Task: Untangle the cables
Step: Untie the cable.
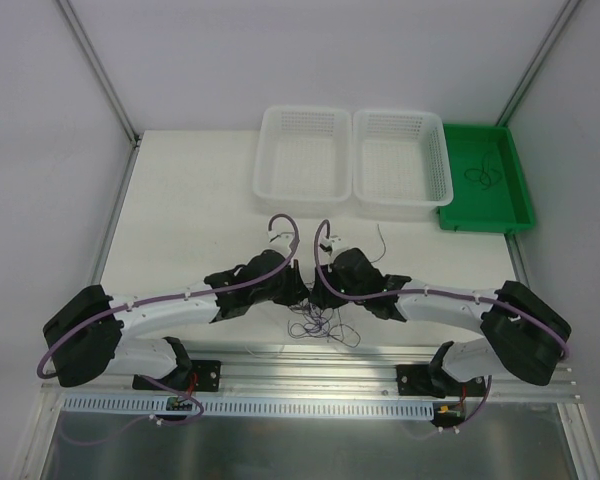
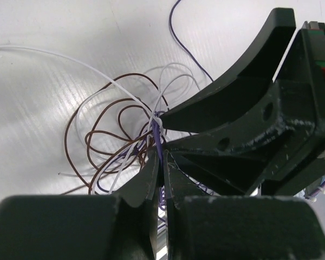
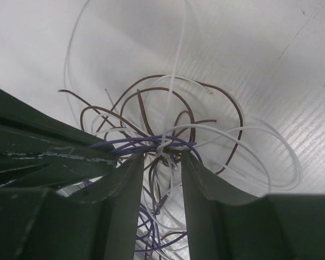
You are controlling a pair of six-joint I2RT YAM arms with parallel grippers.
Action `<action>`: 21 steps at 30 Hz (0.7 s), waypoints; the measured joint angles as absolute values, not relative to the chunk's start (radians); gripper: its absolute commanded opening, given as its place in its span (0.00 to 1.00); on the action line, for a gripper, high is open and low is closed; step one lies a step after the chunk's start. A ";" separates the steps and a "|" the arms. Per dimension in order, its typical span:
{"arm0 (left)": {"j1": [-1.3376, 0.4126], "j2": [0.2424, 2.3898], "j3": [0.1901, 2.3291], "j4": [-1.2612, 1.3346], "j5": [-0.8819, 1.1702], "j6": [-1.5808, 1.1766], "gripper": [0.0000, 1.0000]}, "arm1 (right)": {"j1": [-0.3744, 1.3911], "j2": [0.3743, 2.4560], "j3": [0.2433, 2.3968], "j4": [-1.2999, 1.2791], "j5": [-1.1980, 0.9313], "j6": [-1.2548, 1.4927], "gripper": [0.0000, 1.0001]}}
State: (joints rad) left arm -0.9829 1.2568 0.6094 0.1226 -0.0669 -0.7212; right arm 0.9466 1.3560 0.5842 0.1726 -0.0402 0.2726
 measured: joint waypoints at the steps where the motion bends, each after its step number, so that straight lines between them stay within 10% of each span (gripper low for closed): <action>1: -0.983 1.257 0.607 0.123 -0.072 -0.723 0.00 | 0.947 1.367 0.587 0.178 -0.037 0.271 0.33; 8: -0.983 1.255 0.582 0.128 -0.094 -0.730 0.00 | 0.953 1.407 0.591 0.194 -0.015 0.257 0.01; 21: -0.815 1.137 0.448 0.114 -0.199 -0.854 0.00 | 0.958 1.043 0.591 -0.010 -0.075 0.083 0.01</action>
State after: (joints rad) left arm -0.8146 1.1374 0.4480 0.1139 -0.1993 -0.8543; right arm 0.9585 1.0428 0.5911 -0.0105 -0.0746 0.0826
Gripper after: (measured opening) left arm 0.018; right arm 0.031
